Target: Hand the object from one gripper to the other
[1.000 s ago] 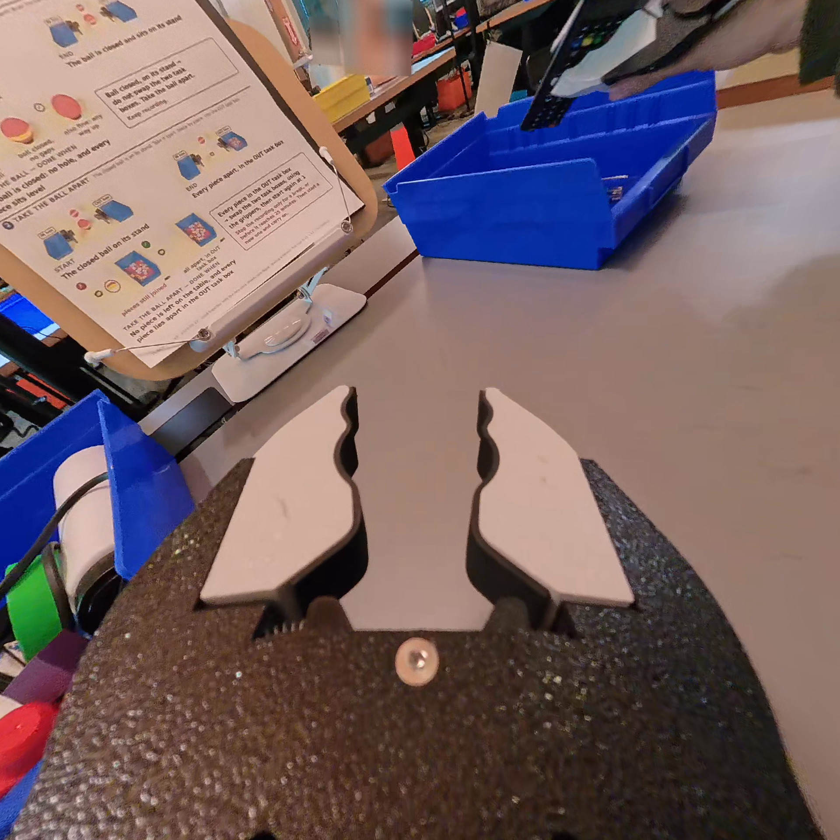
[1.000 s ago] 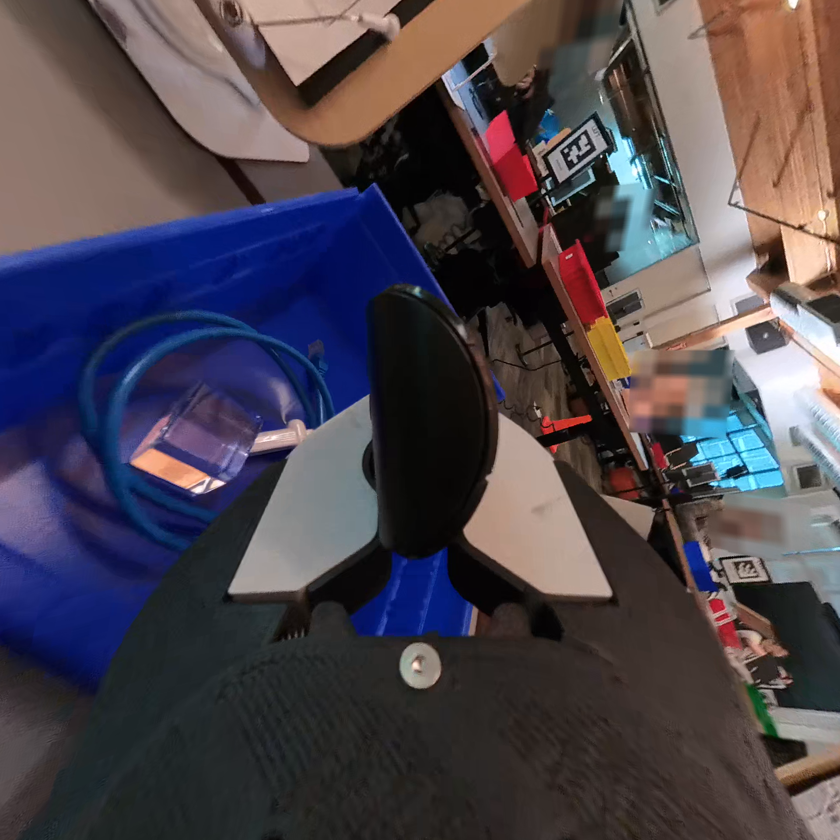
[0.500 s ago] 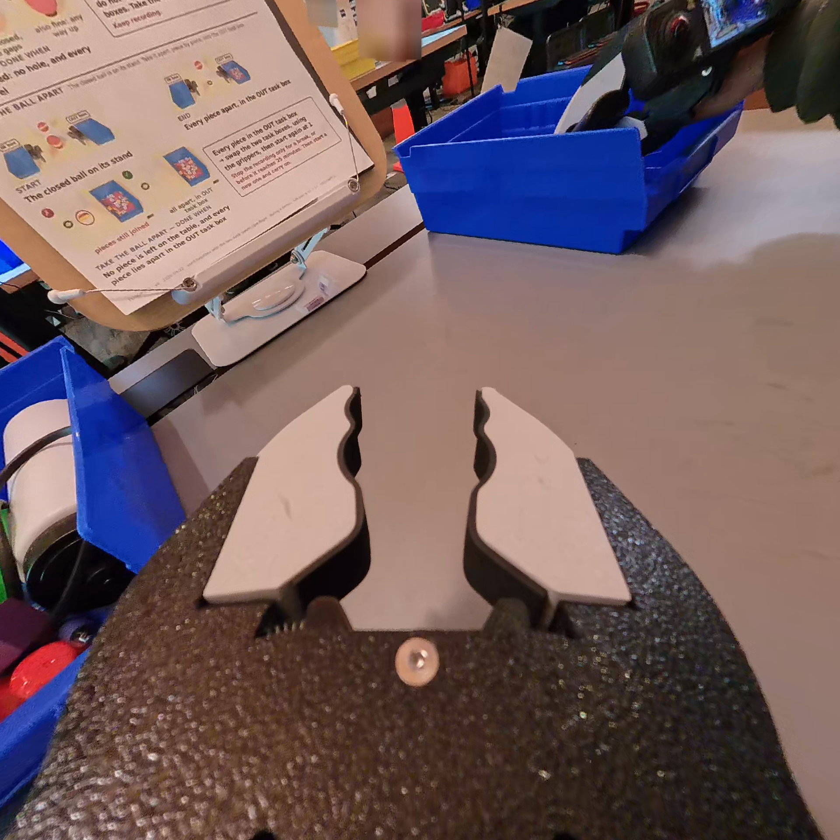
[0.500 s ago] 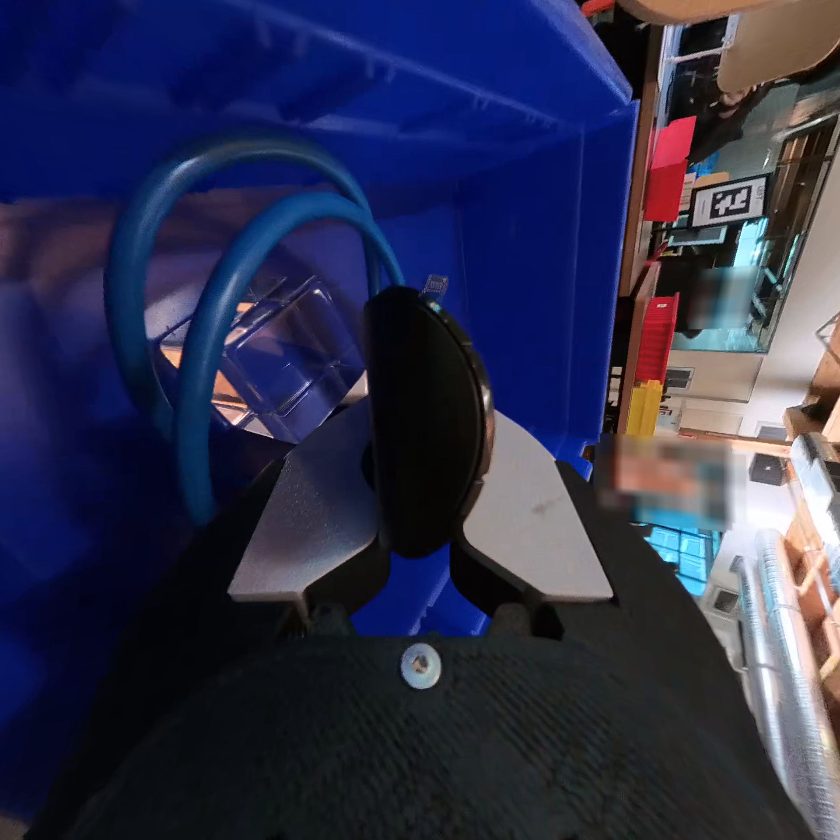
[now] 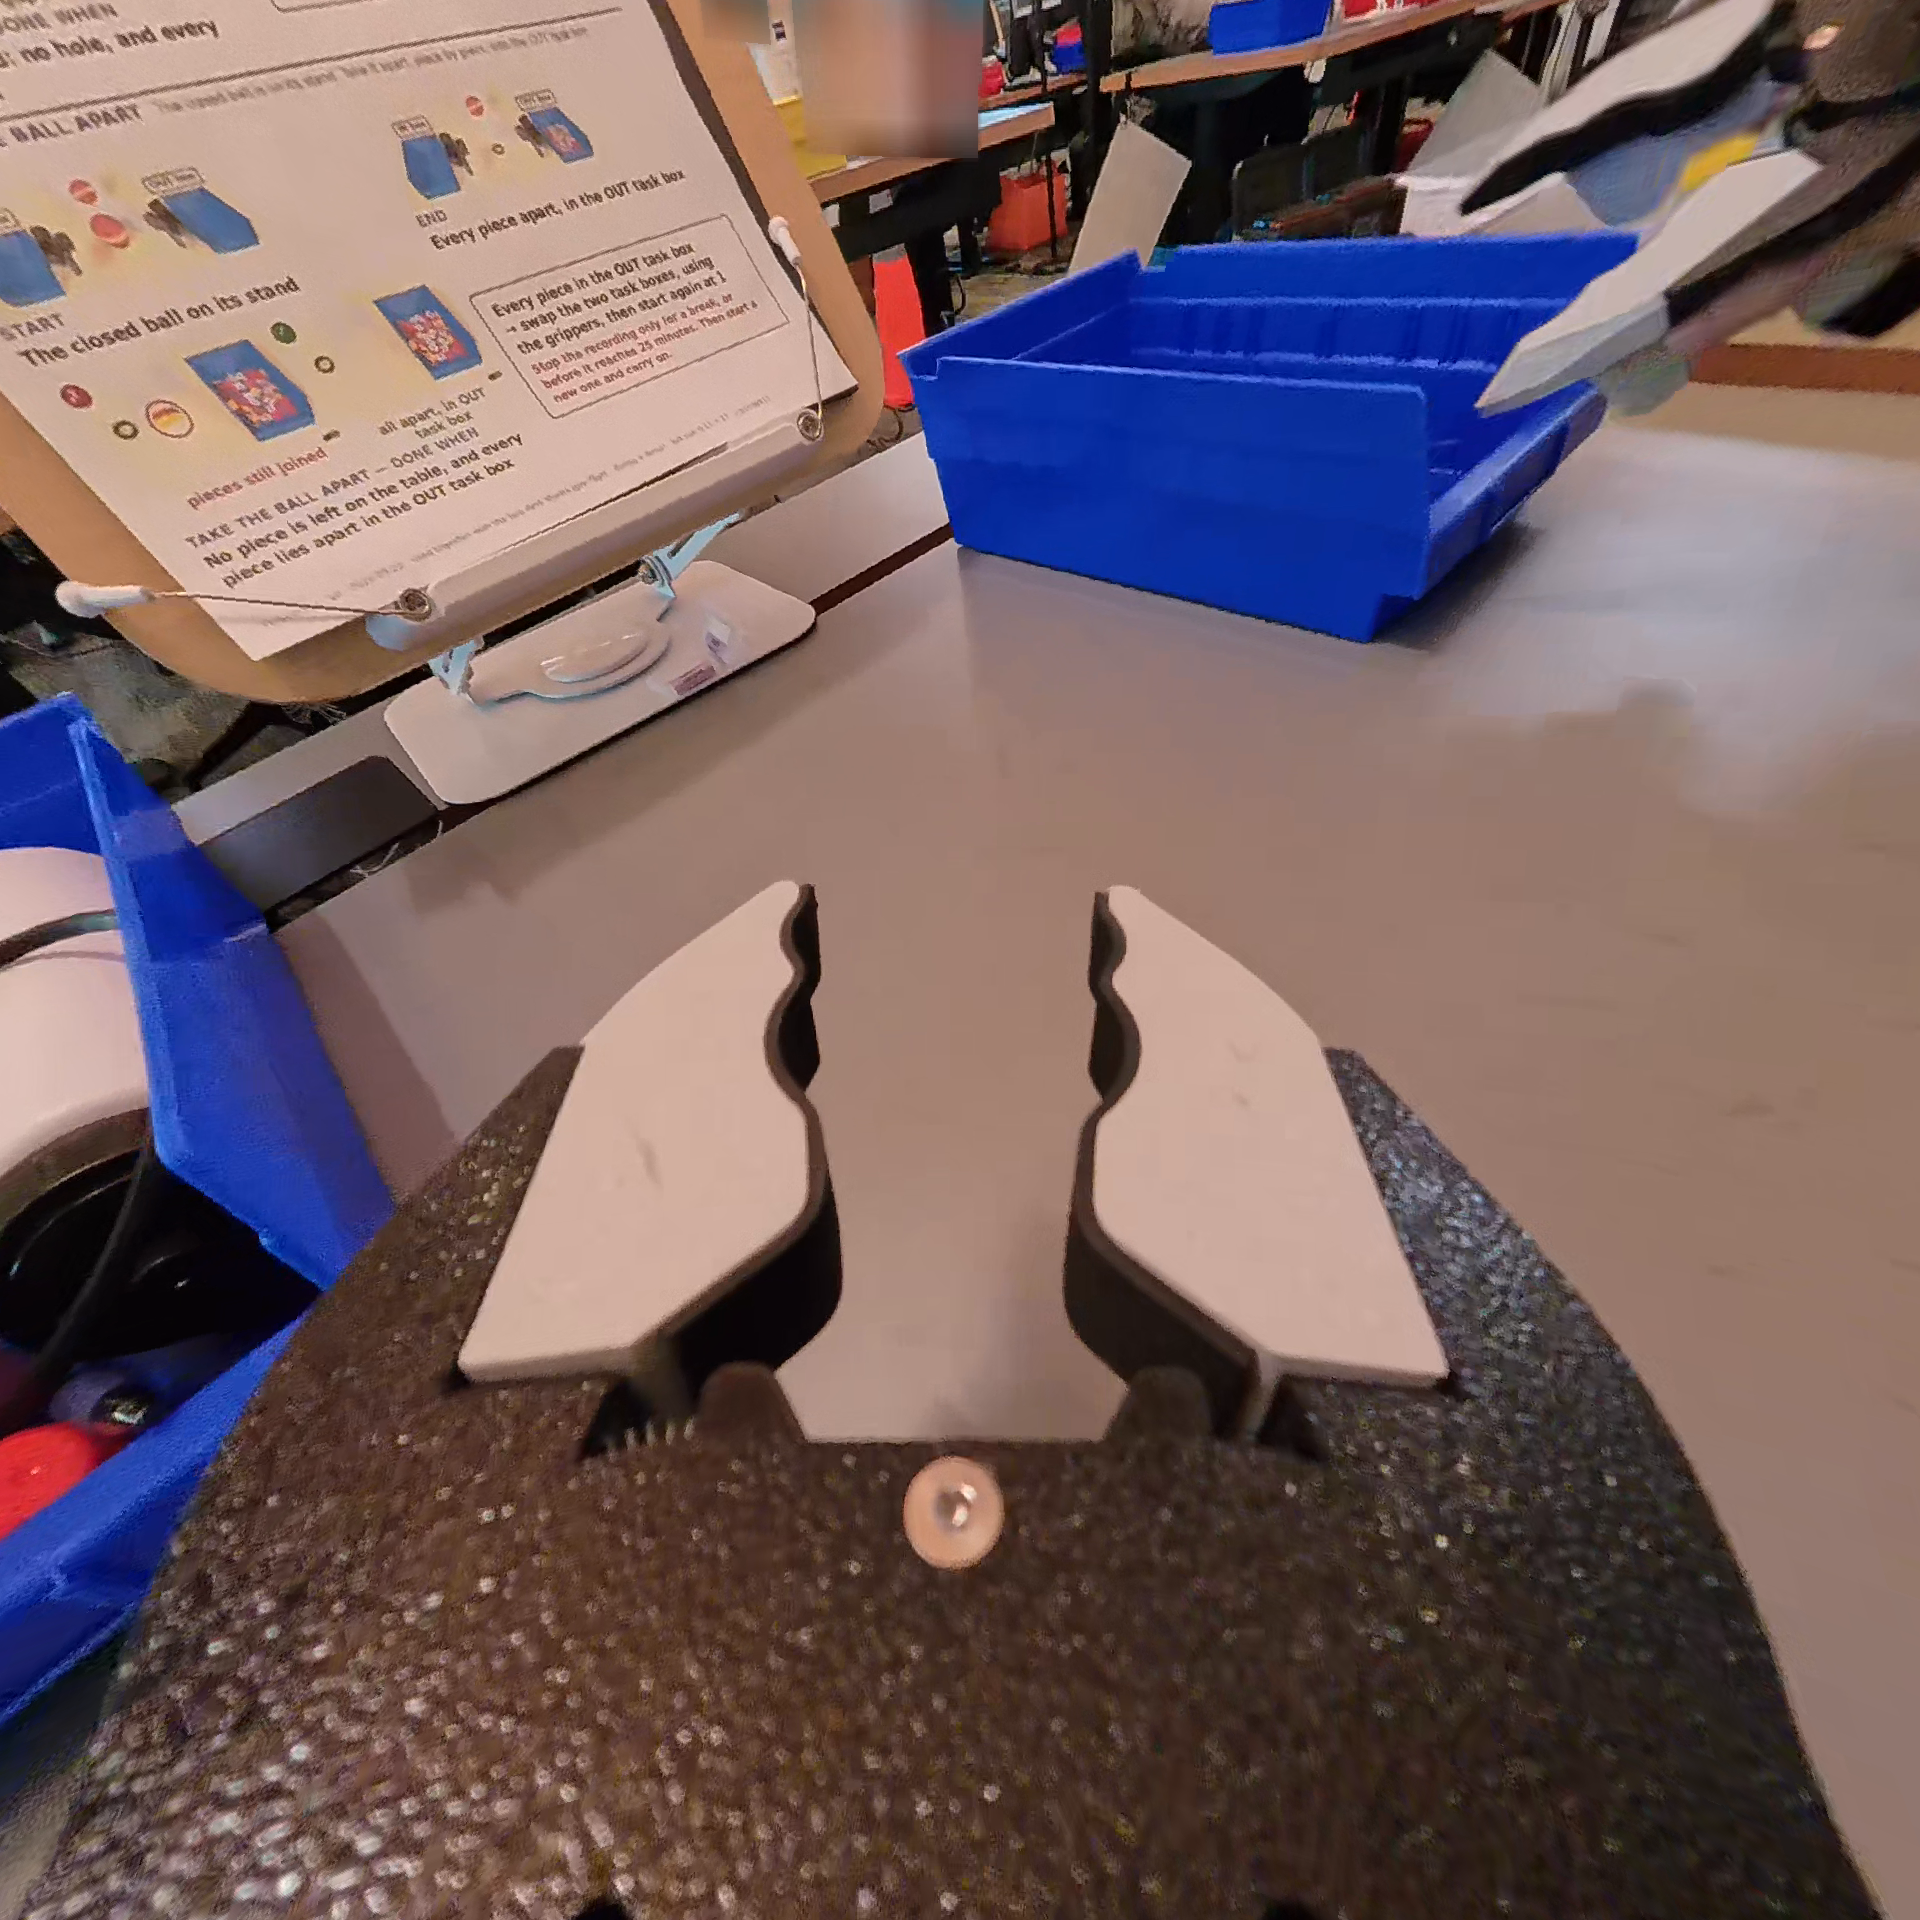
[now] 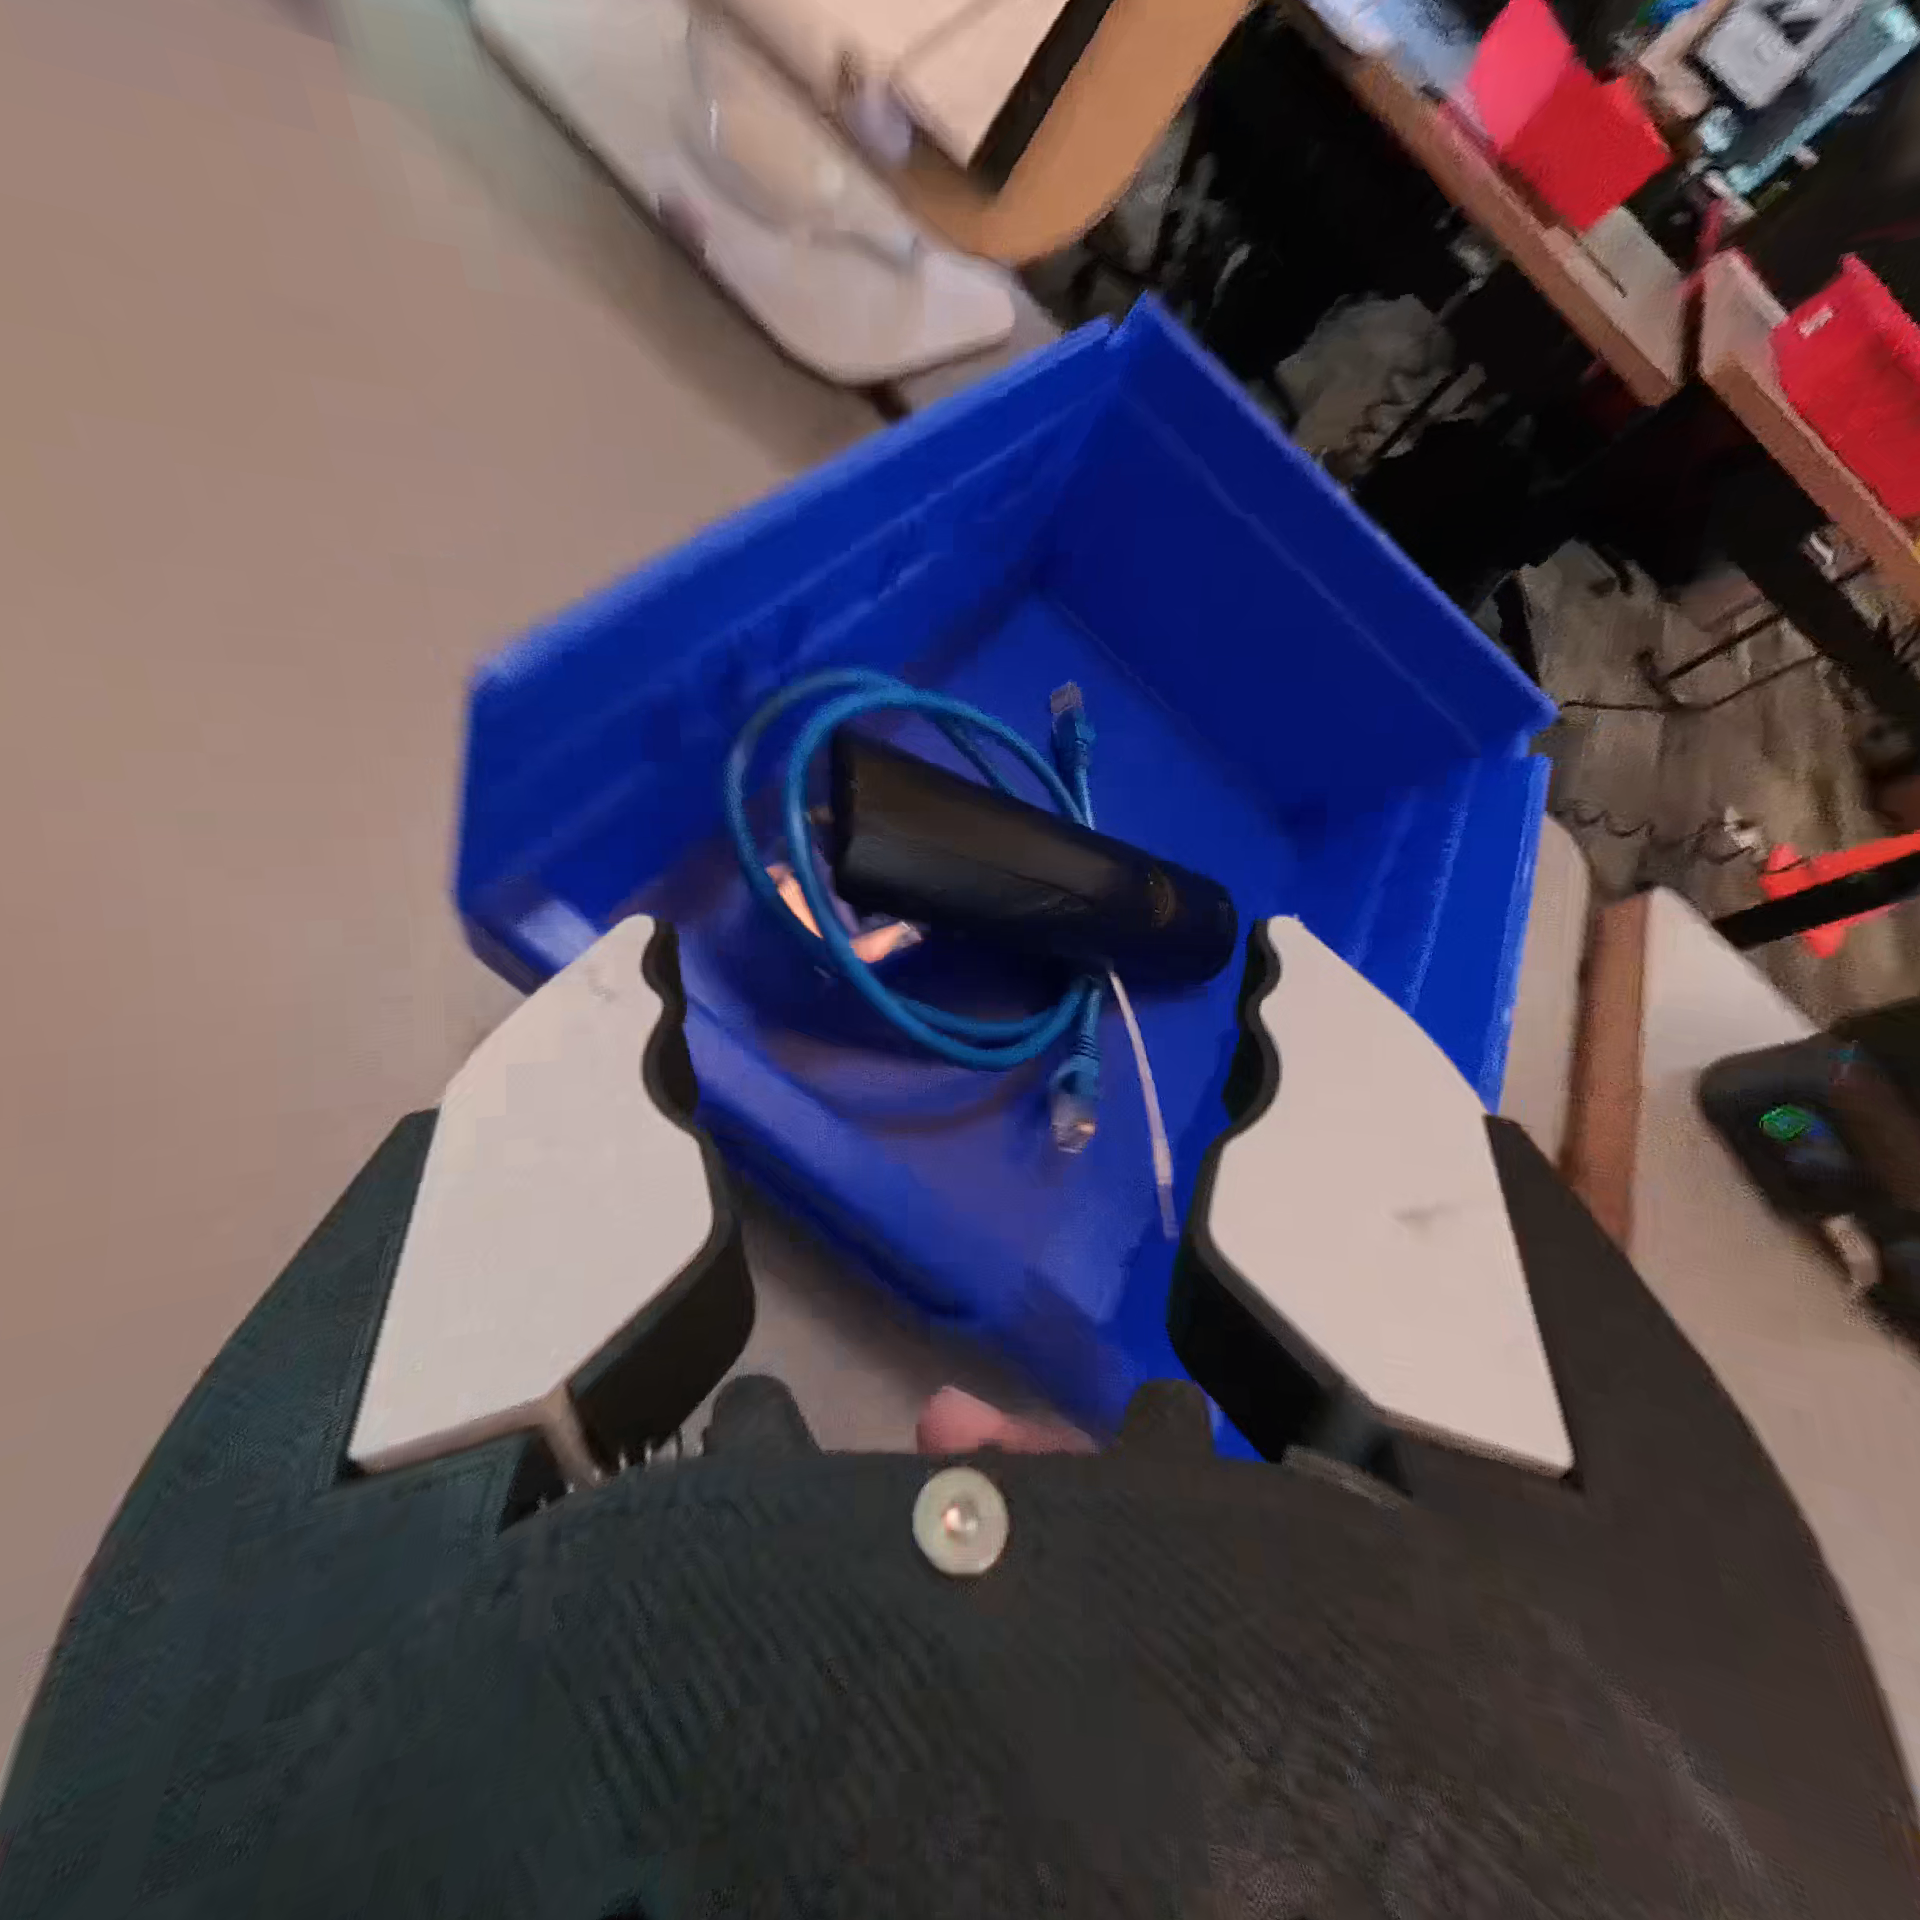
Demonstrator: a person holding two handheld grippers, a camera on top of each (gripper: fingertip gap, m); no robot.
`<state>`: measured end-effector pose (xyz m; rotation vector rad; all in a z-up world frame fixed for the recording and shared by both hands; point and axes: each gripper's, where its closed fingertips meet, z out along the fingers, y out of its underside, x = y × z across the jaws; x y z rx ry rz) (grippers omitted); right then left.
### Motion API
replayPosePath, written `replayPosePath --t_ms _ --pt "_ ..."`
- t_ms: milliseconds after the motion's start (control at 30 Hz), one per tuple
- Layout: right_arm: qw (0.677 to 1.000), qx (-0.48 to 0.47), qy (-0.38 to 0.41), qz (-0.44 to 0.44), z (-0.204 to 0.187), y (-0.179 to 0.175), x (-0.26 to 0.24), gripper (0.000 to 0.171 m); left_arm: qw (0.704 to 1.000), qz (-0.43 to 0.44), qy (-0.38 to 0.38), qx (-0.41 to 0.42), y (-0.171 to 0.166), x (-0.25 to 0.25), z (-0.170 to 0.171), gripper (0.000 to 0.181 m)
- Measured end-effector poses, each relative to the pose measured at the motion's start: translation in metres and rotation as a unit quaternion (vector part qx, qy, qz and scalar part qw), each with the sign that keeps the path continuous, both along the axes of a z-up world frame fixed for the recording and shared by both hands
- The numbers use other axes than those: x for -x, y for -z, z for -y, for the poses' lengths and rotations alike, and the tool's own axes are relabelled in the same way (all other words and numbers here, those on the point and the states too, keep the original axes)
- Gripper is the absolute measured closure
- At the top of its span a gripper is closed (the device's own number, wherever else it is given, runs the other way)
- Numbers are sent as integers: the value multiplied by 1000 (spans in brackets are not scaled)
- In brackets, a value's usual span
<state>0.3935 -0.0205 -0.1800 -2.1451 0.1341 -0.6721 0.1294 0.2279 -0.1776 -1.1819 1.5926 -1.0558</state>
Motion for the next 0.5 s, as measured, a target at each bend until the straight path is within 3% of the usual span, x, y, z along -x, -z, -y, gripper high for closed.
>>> replayPosePath --t_ms 67,133,200,267,333,500 --pt "990 -131 0 -58 -2 -24 29 67 1000 3 -3 3 -7 3 -3 132" --pt "955 -274 -20 -112 -7 -55 59 73 1000 2 -17 -12 -17 9 -15 132" --pt "924 -358 -28 -131 -10 -74 79 78 998 -8 -53 -34 -29 19 -40 132" --pt "921 -364 -14 -137 -15 -74 89 79 993 -26 -107 -34 -40 33 -76 133" --pt "938 -325 -17 -119 -24 -69 96 75 988 -62 -136 -27 -43 44 -109 133" --pt "955 -284 -44 -80 -42 -75 113 71 960 -221 -161 -68 -16 52 -185 133"
